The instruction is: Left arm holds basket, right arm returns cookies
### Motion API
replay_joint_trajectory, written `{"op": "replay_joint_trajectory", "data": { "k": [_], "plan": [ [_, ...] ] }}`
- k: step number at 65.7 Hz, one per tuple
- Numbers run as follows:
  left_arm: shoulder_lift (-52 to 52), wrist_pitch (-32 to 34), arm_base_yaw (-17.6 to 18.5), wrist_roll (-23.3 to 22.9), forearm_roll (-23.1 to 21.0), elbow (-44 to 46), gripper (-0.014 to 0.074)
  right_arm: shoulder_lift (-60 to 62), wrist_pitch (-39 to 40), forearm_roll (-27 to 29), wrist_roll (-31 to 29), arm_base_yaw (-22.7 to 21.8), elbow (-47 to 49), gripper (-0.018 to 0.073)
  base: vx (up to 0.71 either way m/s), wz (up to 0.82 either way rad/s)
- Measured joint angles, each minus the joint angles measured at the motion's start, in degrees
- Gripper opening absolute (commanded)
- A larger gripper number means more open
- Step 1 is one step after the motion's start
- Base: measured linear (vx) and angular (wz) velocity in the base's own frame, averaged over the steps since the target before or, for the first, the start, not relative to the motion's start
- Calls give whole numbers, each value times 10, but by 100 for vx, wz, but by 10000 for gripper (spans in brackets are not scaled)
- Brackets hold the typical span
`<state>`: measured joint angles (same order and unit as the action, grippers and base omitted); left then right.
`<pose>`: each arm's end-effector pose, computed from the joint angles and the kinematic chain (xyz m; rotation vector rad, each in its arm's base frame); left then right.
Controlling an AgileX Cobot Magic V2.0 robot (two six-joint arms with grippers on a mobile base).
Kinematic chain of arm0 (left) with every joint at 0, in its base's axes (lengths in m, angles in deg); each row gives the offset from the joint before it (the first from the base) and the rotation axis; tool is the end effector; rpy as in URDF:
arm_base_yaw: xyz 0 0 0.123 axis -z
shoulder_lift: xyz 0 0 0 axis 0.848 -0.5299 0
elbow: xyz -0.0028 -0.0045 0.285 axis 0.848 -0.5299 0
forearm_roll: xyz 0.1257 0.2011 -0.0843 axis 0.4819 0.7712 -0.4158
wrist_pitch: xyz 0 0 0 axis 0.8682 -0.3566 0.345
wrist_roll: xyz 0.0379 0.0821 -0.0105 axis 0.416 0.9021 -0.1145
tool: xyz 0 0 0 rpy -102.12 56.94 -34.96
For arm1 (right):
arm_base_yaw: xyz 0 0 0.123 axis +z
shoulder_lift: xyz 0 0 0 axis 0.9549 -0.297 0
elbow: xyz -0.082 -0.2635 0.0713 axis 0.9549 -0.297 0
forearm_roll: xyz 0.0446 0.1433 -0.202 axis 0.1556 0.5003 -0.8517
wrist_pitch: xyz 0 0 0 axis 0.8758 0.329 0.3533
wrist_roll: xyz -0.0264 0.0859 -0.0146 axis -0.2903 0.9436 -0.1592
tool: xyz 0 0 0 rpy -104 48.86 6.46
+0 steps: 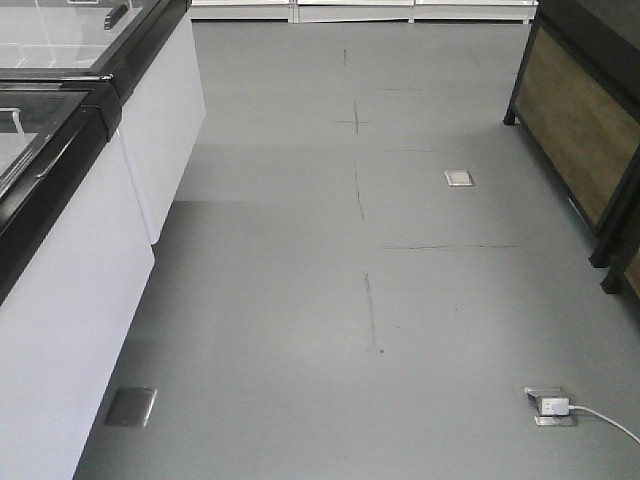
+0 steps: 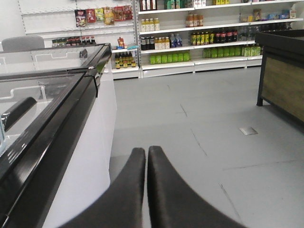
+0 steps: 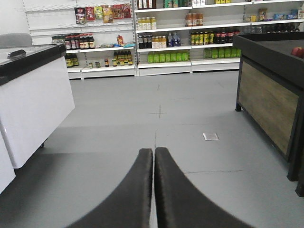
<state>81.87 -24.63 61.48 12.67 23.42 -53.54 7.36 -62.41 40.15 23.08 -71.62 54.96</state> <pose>0.0568 -0.0033 0.1938 0.0700 1.5969 -0.0235 0.0567 0.0007 0.1930 0.0097 1.6183 0.0318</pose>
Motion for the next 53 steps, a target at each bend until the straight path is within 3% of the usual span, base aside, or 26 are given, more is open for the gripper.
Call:
{"op": "replay_joint_trajectory", "data": {
  "k": [10, 20, 29, 53],
  "plan": [
    [0, 73, 0, -5, 0, 0, -6, 0, 0, 0, 0, 0, 0, -8, 0, 0],
    [0, 98, 0, -55, 0, 1, -6, 0, 0, 0, 0, 0, 0, -8, 0, 0],
    [-28, 72, 0, -69, 0, 37, -6, 0, 0, 0, 0, 0, 0, -8, 0, 0],
    [-210, -97, 0, -71, 0, 165, -6, 0, 0, 0, 0, 0, 0, -8, 0, 0]
  ]
}}
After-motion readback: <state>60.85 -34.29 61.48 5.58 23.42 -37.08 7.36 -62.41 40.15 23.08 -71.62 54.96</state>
